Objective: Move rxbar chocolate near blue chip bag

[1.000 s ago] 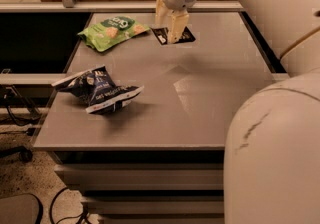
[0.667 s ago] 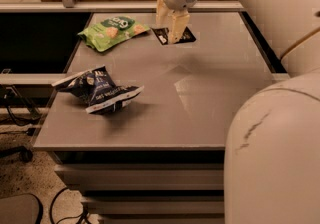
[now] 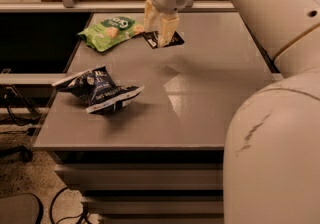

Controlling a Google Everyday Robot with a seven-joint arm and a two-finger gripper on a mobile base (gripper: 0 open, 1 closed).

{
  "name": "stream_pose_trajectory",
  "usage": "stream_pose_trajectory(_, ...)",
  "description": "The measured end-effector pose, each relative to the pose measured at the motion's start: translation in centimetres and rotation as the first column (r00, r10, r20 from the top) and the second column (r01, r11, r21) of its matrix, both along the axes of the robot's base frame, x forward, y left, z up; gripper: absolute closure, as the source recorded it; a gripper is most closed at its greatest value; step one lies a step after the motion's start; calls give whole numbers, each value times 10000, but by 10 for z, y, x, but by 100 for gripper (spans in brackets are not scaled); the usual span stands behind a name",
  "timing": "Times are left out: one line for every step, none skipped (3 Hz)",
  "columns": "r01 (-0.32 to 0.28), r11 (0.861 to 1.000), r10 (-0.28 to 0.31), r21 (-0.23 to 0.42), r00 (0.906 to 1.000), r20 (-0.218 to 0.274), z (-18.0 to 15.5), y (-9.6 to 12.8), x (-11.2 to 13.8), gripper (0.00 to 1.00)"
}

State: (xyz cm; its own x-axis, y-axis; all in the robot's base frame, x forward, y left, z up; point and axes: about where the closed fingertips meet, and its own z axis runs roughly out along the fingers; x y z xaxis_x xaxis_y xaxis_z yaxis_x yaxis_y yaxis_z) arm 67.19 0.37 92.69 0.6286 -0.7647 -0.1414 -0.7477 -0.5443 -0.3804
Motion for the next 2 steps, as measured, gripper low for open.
stream_pose_trajectory(-992,9949,996,194,9949,-173,4,17,-28,100)
stream_pose_trajectory(-1976,9798,1984,305,9798,-248,10,31,-62,100)
